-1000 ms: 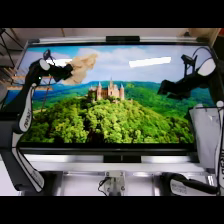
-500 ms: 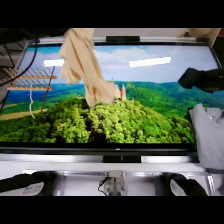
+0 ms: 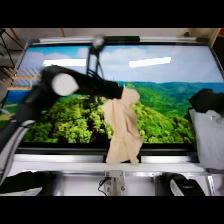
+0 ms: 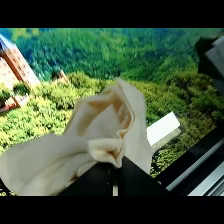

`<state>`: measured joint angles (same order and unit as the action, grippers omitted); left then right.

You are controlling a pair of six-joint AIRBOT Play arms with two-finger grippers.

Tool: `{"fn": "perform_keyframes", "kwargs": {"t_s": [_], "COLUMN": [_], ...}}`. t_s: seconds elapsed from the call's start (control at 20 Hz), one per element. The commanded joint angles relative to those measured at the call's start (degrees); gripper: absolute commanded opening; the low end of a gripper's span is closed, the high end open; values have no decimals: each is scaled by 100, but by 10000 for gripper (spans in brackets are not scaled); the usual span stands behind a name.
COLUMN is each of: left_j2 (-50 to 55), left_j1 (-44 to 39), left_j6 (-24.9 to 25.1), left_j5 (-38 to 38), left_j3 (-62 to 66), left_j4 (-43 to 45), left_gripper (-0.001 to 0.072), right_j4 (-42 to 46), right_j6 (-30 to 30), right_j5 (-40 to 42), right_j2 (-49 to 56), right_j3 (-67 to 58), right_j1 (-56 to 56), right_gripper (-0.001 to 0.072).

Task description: Fold the shirts.

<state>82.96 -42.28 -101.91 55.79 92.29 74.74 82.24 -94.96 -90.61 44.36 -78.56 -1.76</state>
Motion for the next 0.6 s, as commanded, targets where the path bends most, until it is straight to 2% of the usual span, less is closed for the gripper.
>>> {"fn": "perform_keyframes", "kwargs": {"t_s": [0.0,0.05,0.1,0.15,0.25,0.35,0.4,0.45,0.55], "left_j2": [992,1180,1281,1285,1189,1001,903,778,372], "left_j1": [-168,-66,103,332,916,1502,1694,1797,1770], "left_j6": [-525,-527,-527,-409,129,459,654,826,887], "left_j5": [-326,-219,-15,326,1394,2612,3206,3602,3550], "left_j3": [-369,-282,-157,-20,321,437,363,153,-778], "left_j4": [-688,-994,-1222,-1268,-1257,-1169,-1156,-1141,-1139], "left_gripper": [103,336,618,675,672,666,641,597,598], "right_j4": [-232,-315,-398,-439,-538,-684,-756,-874,-1152], "right_j6": [-26,-7,13,44,240,378,402,444,629], "right_j5": [321,535,697,730,756,962,1104,1285,1569], "right_j2": [-59,-59,-35,37,293,693,946,1246,1873], "right_j3": [1130,1508,1849,2090,2365,2481,2485,2485,2483], "right_j1": [7,7,7,7,7,7,7,7,7], "right_gripper": [585,585,586,586,587,587,587,587,586]}}
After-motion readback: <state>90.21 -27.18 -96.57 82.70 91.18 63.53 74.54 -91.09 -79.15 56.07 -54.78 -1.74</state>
